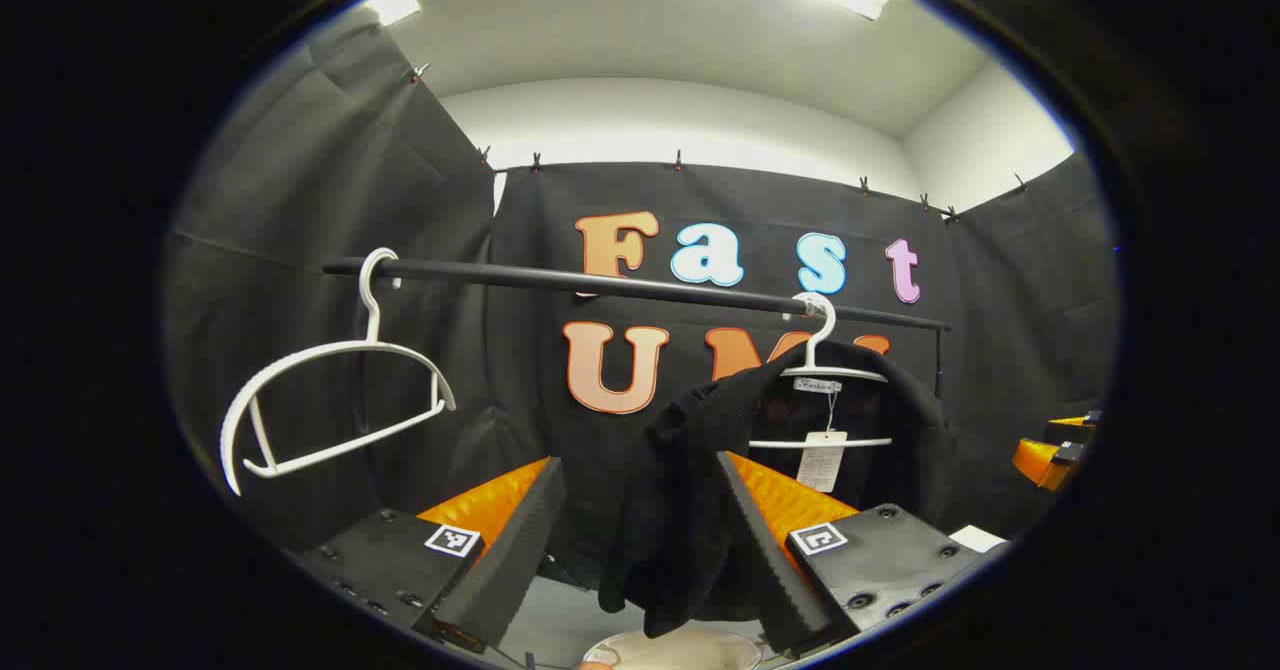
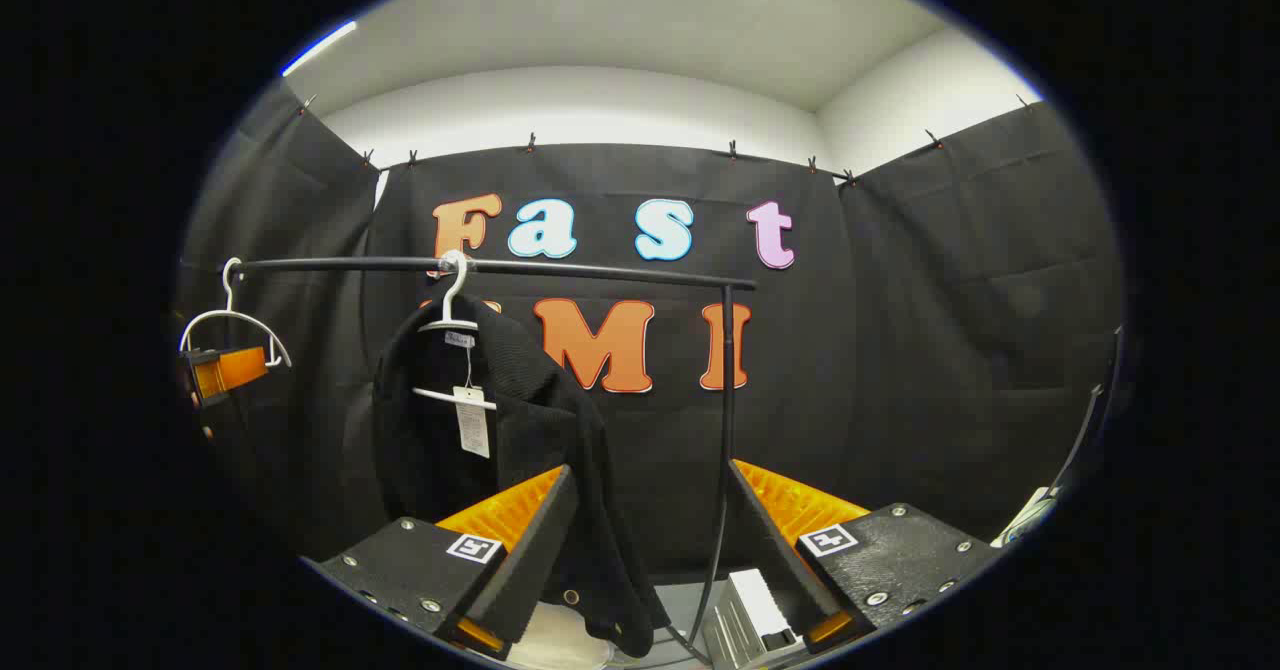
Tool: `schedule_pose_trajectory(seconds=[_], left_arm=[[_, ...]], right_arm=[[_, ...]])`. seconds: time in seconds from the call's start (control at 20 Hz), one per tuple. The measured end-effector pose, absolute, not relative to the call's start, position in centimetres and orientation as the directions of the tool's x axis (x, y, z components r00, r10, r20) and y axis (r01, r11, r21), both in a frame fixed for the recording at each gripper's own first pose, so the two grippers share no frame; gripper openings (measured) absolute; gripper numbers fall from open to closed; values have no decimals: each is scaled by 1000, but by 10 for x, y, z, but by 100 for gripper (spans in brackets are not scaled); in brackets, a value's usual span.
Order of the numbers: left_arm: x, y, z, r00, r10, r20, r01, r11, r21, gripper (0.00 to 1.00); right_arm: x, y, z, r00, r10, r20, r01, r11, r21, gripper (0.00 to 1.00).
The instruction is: Grasp the clothes on the hanger with both hands and then place them into the laundry hamper below.
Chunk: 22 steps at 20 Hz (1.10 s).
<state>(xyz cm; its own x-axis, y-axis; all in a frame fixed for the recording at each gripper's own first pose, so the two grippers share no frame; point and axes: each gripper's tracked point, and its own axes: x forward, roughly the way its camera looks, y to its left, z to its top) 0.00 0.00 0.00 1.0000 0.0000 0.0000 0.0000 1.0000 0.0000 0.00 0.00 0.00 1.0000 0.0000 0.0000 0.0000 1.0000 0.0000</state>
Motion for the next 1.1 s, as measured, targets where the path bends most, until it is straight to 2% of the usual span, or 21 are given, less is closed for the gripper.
schedule_pose_trajectory(seconds=[0.6,0.8,1.1], left_arm=[[10,5,-9,999,42,-24,-42,999,-11,100],[14,6,-10,999,42,-29,-43,999,-13,93],[20,6,-19,998,28,-49,-28,1000,11,93]], right_arm=[[16,7,-1,999,37,-14,-37,999,-11,93],[20,12,-4,999,48,-22,-48,999,-7,93],[23,27,-17,995,83,-51,-82,997,11,93]])
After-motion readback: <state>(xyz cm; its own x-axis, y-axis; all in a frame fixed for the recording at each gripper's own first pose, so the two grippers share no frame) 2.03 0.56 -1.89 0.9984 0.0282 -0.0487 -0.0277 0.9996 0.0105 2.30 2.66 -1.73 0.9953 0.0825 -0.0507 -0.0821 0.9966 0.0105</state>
